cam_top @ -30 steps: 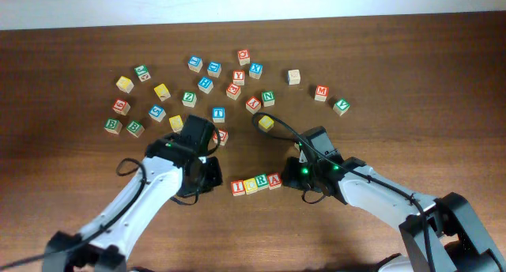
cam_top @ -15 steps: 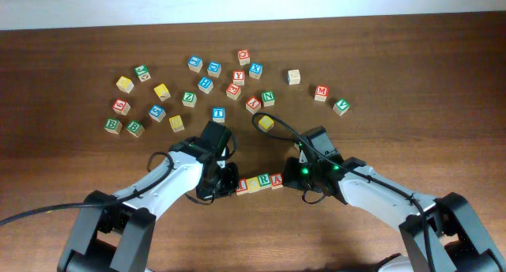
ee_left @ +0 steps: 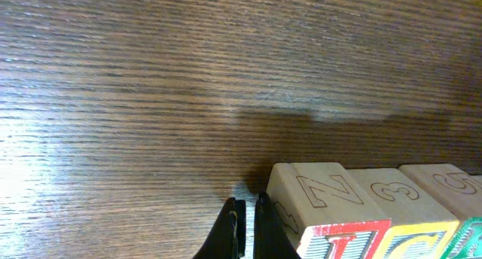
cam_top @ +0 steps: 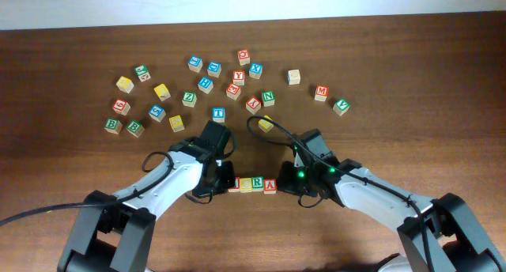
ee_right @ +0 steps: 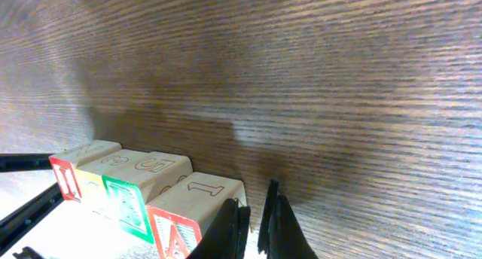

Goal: Spell out ICRA

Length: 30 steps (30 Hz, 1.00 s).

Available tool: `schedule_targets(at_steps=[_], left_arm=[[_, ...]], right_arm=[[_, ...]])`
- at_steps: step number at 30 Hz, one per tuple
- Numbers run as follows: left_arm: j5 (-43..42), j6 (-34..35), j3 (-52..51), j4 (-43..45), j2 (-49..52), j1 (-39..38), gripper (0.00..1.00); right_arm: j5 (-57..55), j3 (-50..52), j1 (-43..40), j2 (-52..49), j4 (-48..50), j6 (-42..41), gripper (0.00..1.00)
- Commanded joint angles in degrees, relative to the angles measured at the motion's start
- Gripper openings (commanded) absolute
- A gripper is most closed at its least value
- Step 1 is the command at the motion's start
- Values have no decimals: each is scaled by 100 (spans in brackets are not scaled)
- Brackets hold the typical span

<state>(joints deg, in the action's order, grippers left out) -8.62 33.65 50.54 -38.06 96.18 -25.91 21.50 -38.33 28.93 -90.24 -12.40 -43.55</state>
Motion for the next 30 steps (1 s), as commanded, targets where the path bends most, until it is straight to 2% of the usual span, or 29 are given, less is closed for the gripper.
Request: schedule_targets(at_steps=[1, 9, 13, 16, 19, 22, 26, 30], left_arm=[[96, -72, -31, 33, 61, -17, 0], [96, -72, -24, -188, 33, -17, 0], [205, -356, 52, -367, -549, -17, 0], [656, -354, 116, -579, -1274, -17, 0], [1038, -348, 111, -691, -1373, -13, 0], [1036, -278, 111, -748, -1364, 507, 0], [776, -155, 109, -981, -1364, 1502, 0], [802, -157, 101, -1307, -1364, 2074, 2]], right_arm=[[-24, 28, 107, -26, -22, -48, 4], [-573, 26, 103, -26, -17, 24, 9], [-691, -20, 66, -24, -131, 111, 5], [-758, -216, -295, -24, -752, 173, 4], [-223, -494, -470, -24, -1740, 651, 4], [160, -581, -363, -24, -2527, 887, 4], [31, -560, 79, -24, -2455, 852, 4], [-1043, -562, 682, -24, -2111, -105, 4]])
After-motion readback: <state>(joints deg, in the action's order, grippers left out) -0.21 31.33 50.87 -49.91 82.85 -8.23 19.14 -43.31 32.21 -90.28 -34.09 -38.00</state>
